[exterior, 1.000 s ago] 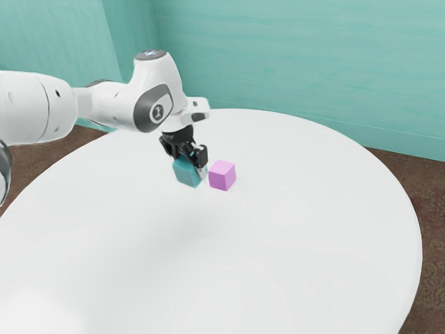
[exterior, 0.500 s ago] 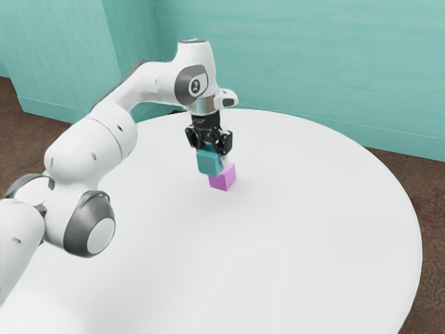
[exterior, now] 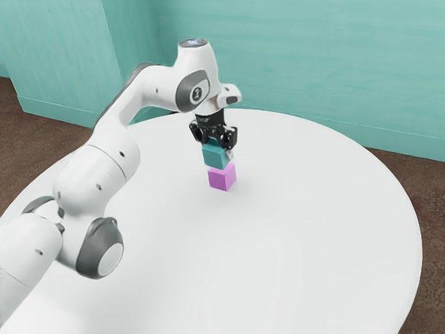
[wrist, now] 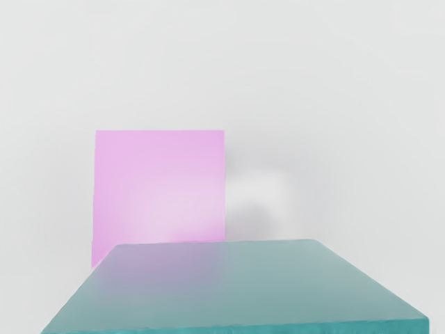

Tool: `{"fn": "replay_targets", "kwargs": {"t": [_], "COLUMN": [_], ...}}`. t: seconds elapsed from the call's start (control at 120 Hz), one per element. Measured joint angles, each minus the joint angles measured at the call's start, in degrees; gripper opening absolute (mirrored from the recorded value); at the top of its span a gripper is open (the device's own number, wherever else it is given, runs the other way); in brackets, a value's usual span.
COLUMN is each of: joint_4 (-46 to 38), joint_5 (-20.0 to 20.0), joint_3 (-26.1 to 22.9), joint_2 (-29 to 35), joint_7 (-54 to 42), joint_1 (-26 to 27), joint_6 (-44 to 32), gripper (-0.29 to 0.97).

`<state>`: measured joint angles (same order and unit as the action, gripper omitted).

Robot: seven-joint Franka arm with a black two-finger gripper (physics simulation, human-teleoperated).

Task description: Pick up the blue block with one arm, and put the blue block on the pink block with one arm

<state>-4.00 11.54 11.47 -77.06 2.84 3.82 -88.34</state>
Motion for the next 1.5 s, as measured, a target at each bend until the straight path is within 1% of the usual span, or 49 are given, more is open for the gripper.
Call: {"fn": "replay_targets", "kwargs": {"t": [0.1, 0.233, 0.333, 0.442, 0.633, 0.733, 0.783, 1.033, 1.5], "joint_4": [0.0, 0.0, 0.0, 0.0, 0.0, 0.0, 0.0, 0.0, 0.0], "joint_5": [-0.1, -0.3, -0.4, -0.5, -0.6, -0.5, -0.5, -0.5, -0.5], "joint_3": [-1.0, -0.6, -0.5, -0.5, 0.4, -2.8, -3.6, -3.8, -4.6], "joint_2": [-1.9, -2.9, -3.1, -2.9, -2.5, -2.5, -2.4, -2.6, -3.0], "joint_7": [-0.9, -3.5, -5.2, -6.6, -7.3, -6.8, -6.5, -5.1, -5.6], "joint_1": [-0.4, -0.7, -1.6, -1.9, -1.9, -2.3, -2.5, -3.0, -3.2], "joint_6": [-4.5, -11.1, -13.0, -13.4, -9.3, -7.8, -7.2, -6.0, -12.3], "gripper": [0.31, 0.31, 0.31, 0.31, 0.31, 0.31, 0.31, 0.3, 0.32]}}
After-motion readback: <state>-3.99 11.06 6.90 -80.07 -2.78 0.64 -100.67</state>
